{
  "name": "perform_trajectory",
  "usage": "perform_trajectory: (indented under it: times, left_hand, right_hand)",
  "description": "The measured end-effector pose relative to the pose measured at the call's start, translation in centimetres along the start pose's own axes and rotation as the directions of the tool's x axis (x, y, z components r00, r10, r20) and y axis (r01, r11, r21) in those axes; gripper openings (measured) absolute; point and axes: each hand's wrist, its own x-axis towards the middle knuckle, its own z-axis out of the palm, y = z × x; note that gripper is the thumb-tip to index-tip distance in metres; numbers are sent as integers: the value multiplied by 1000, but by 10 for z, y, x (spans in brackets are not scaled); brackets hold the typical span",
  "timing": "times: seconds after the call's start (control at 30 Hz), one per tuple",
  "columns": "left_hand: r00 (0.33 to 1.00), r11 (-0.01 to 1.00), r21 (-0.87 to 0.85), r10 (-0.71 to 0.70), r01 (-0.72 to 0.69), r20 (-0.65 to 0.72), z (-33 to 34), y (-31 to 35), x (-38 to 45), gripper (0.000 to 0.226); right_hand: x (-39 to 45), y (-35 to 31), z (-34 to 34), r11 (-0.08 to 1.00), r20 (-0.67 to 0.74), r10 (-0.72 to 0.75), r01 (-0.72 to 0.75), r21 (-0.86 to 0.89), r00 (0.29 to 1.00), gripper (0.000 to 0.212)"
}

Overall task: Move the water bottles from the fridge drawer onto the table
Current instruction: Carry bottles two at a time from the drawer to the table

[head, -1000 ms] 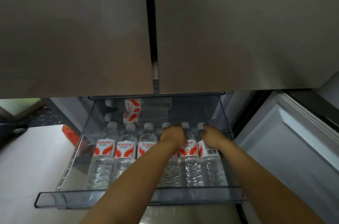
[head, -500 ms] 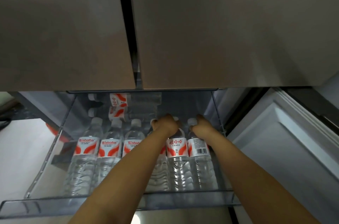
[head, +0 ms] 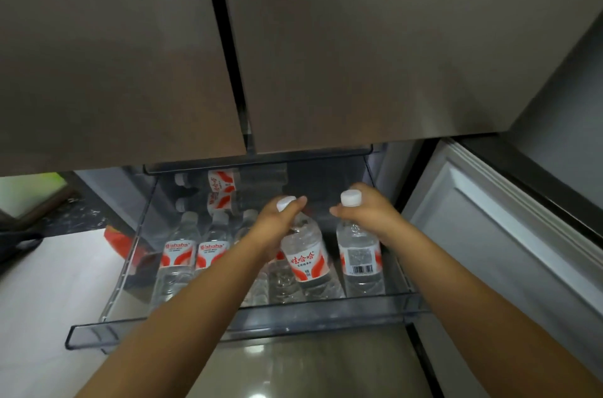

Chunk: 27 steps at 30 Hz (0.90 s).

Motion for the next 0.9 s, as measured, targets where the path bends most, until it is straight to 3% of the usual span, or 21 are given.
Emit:
perform_trajectory:
  times: [0.13, 0.33, 0.47, 0.57, 0.77, 0.9]
  left_hand:
    - [989, 993, -7, 121, -122, -84, 4, -5, -22, 19]
    - [934, 936, 84, 349, -343, -74, -4, 26, -51, 7]
    - [841, 844, 107, 535, -526, -80, -24, 49, -81, 21]
    - [774, 794, 123, 608, -595, -177, -49, 62, -107, 25]
    - [664, 742, 113, 648, -661, -373, -112, 75, -167, 15]
    - [544, 729, 232, 650, -644, -530, -162, 64, -230, 19]
  right_hand:
    - [-24, -1, 1, 992, -92, -111, 105, -63, 990, 36]
    - [-45, -36, -14, 958, -120, -286, 280, -67, 951, 38]
    - [-66, -69, -16, 905, -167, -426, 420, -74, 889, 40]
    - [-85, -91, -6, 865, -125, -502, 499, -58, 856, 39]
    - [-123, -138, 42, 780, 17, -625, 625, 17, 780, 38]
    - [-166, -170, 93, 710, 83, -704, 700, 77, 705, 38]
